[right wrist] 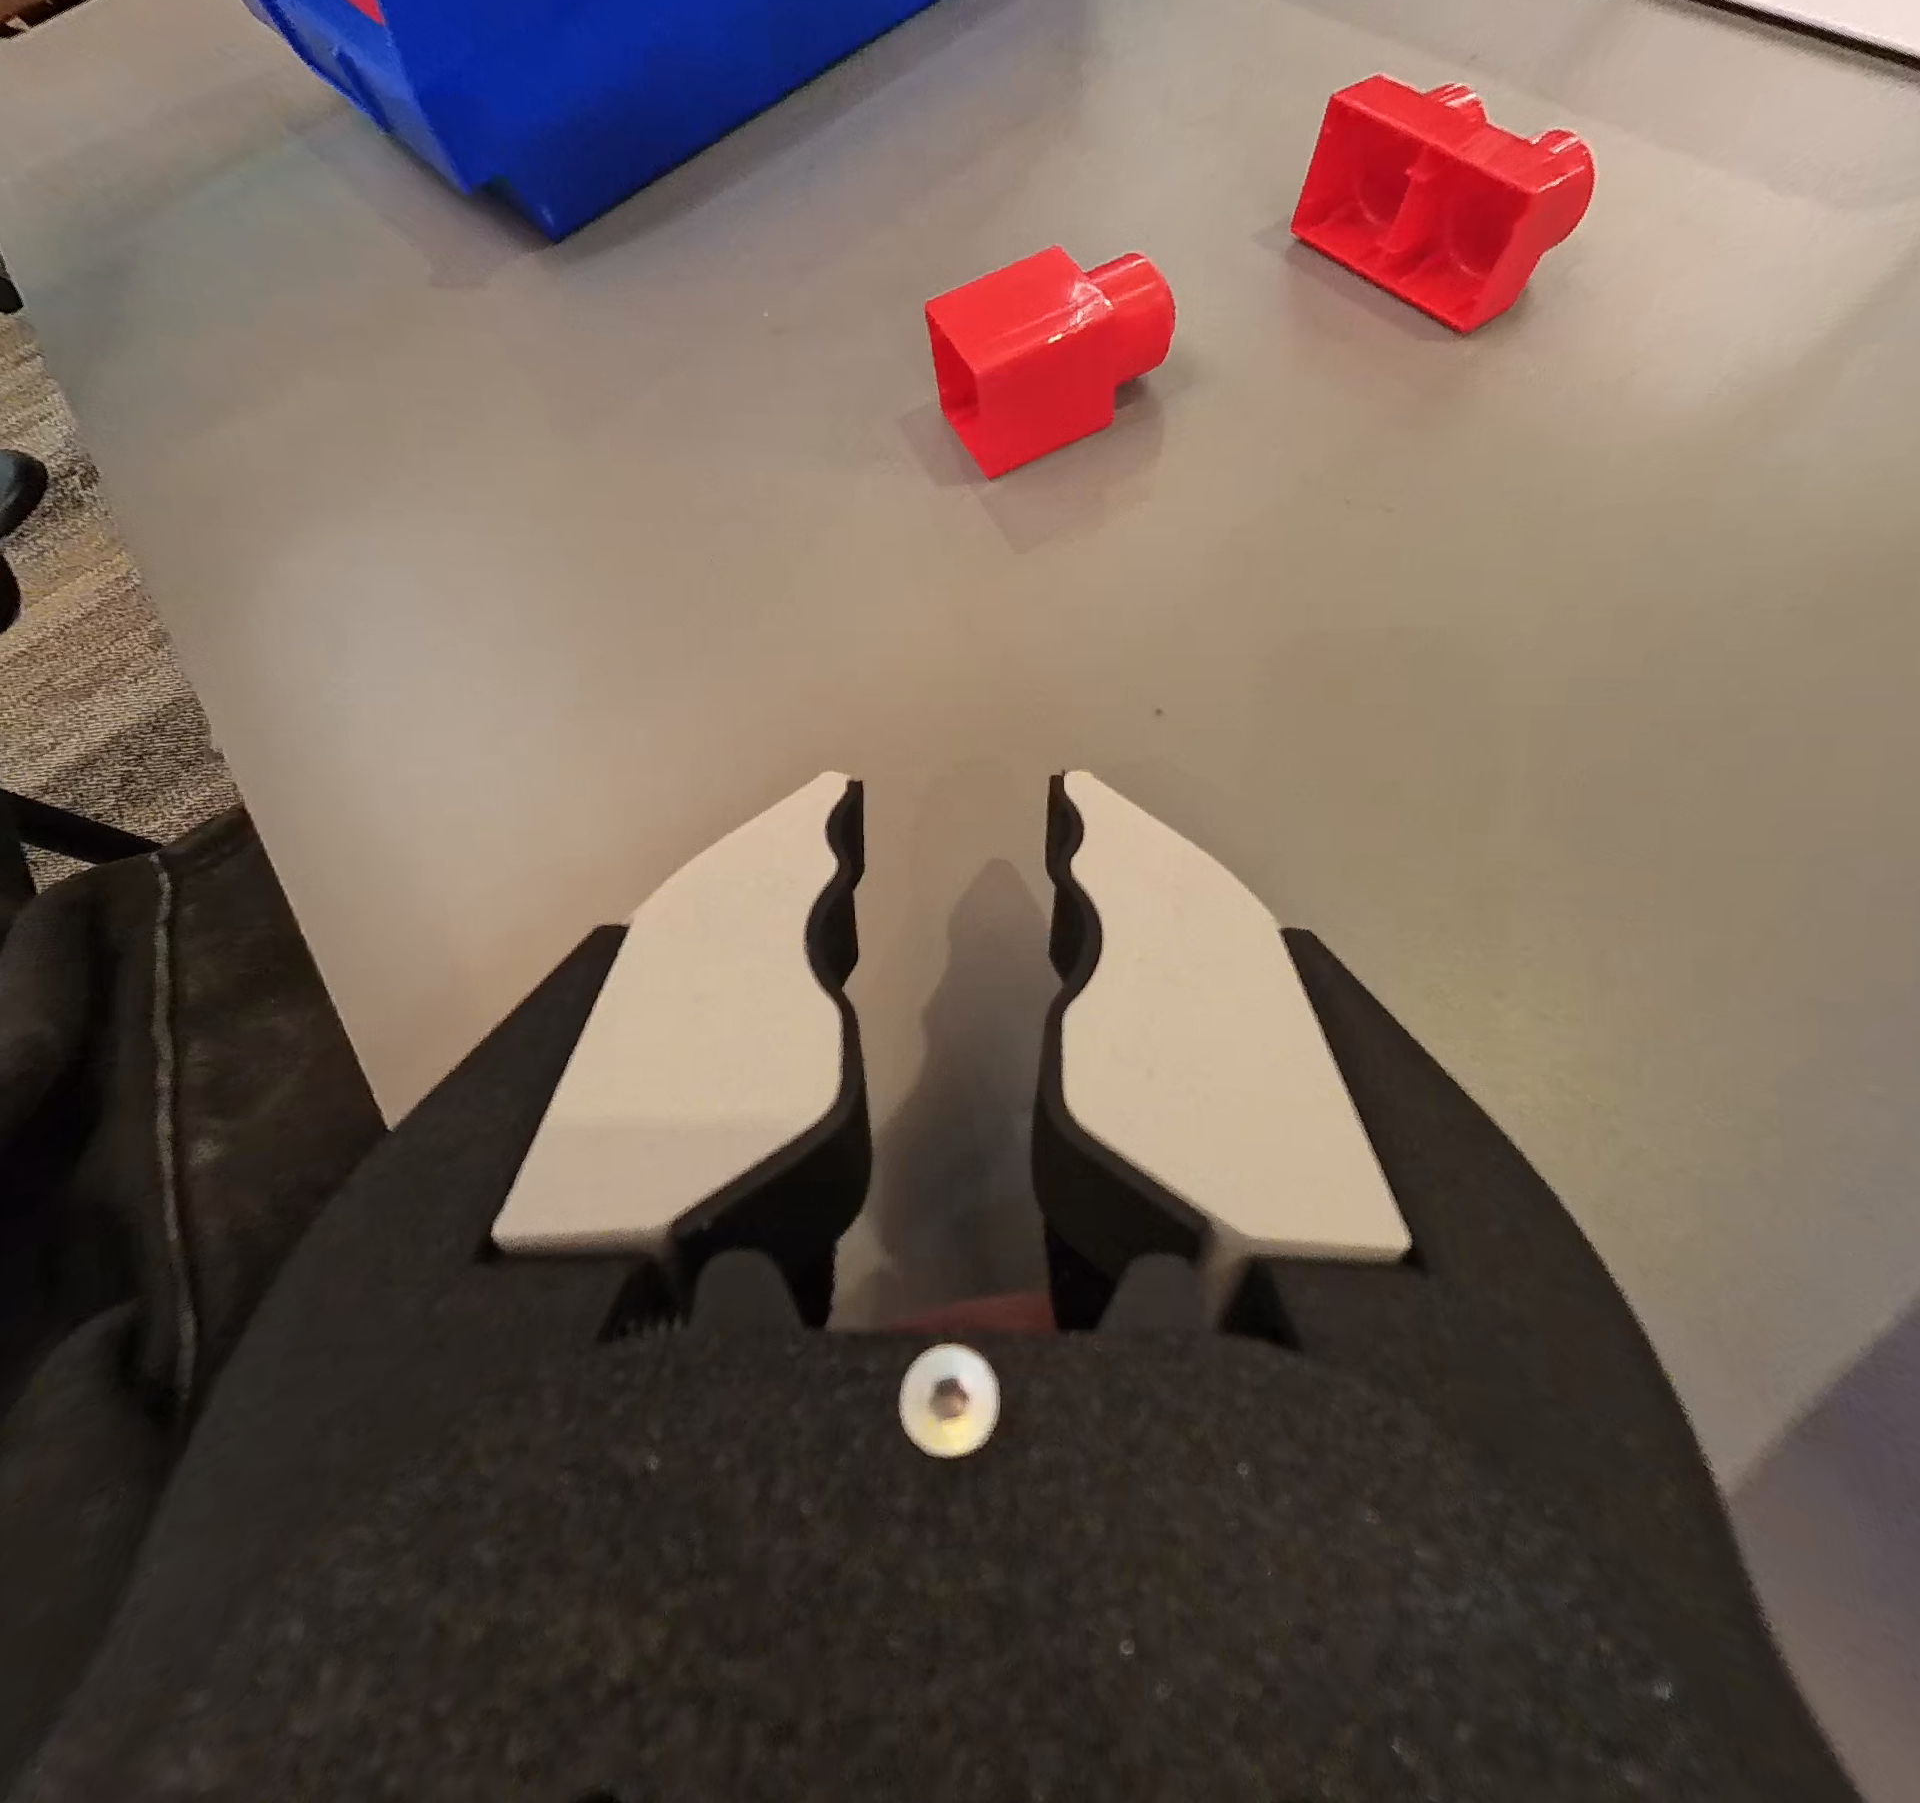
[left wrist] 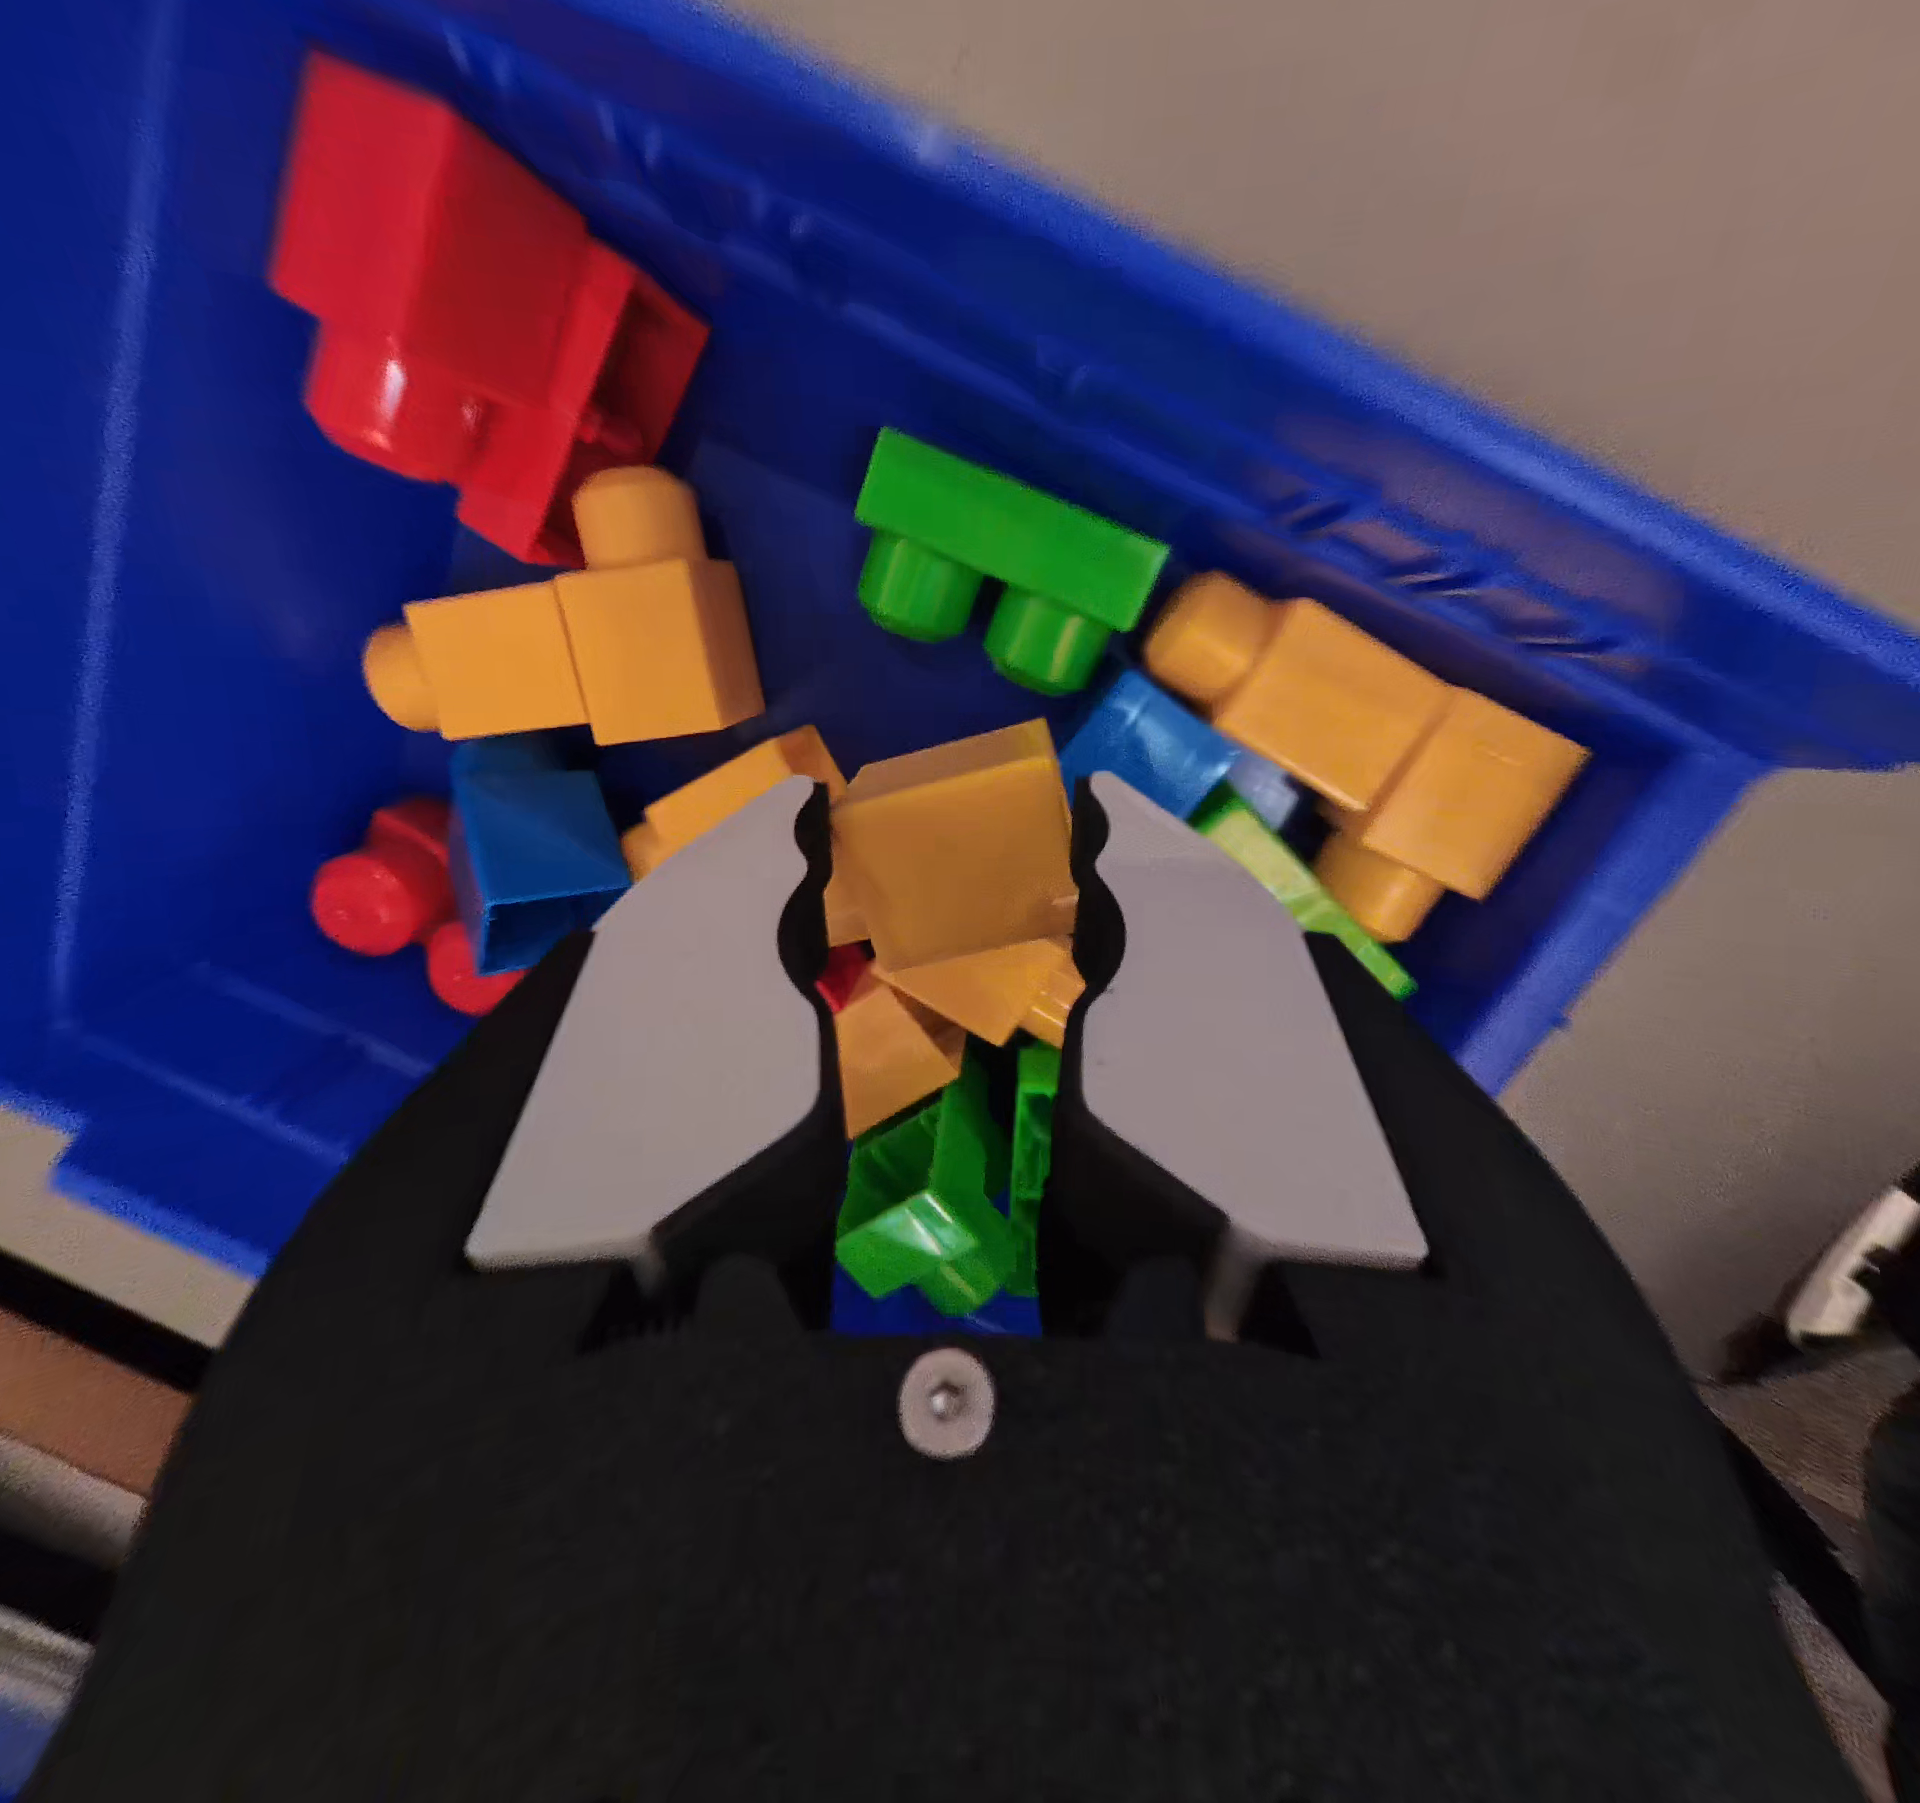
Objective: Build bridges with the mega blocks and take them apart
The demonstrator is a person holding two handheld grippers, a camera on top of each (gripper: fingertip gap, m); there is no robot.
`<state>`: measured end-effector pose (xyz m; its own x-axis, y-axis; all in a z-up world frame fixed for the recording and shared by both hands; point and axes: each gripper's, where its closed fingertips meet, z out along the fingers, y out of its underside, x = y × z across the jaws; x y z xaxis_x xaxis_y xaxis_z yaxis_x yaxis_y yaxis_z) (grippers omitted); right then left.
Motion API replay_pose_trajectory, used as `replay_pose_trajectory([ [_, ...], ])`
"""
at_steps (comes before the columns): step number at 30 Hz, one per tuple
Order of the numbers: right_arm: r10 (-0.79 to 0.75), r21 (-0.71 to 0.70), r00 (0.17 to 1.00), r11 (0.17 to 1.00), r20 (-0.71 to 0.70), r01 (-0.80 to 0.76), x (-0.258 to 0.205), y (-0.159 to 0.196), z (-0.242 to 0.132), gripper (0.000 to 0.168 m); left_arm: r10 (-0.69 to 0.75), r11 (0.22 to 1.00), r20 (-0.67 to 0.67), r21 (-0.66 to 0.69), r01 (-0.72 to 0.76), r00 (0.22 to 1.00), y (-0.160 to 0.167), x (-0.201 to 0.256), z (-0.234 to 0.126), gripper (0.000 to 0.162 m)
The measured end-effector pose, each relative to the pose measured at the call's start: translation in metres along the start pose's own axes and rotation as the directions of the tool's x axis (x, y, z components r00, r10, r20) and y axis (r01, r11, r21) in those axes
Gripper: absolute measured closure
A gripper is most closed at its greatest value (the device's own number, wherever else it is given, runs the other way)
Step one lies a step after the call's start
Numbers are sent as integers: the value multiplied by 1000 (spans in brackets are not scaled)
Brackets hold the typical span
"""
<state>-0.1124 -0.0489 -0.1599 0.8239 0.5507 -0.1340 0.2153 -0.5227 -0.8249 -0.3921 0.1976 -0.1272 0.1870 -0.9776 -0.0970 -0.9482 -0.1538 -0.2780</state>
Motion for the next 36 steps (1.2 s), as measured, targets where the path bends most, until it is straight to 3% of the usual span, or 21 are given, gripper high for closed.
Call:
replay_pose_trajectory([
  [5, -17, -1, 1000, 1000, -6, 17, -2, 0, 0, 135, 181, 972, -11, 156, -177, 983, -44, 48, -58, 118],
  [8, -22, 0, 1000, 1000, -12, 22, -2, 0, -1, 135, 351, 920, -22, 196, -340, 936, -77, 91, -70, 118],
  [13, -20, 6, 1000, 1000, -24, 20, 1, 0, -2, 135, 567, 822, -61, 107, -559, 821, -118, 135, -33, 118],
  [18, -28, 11, 999, 1000, -37, 28, 2, -1, -5, 136, 664, 746, -168, 88, -660, 728, -146, 156, 28, 118],
  [22, -37, 0, 999, 999, -38, 37, 0, 2, -3, 135, 723, 687, -172, 78, -722, 669, -155, 156, 60, 118],
  [32, -26, -7, 999, 1000, -21, 26, -2, 2, -1, 135, 803, 591, -191, 132, -795, 565, -157, 163, 80, 118],
  [36, -19, -7, 1000, 1000, -16, 19, -1, 2, -2, 136, 810, 583, -173, 138, -800, 560, -163, 160, 84, 118],
])
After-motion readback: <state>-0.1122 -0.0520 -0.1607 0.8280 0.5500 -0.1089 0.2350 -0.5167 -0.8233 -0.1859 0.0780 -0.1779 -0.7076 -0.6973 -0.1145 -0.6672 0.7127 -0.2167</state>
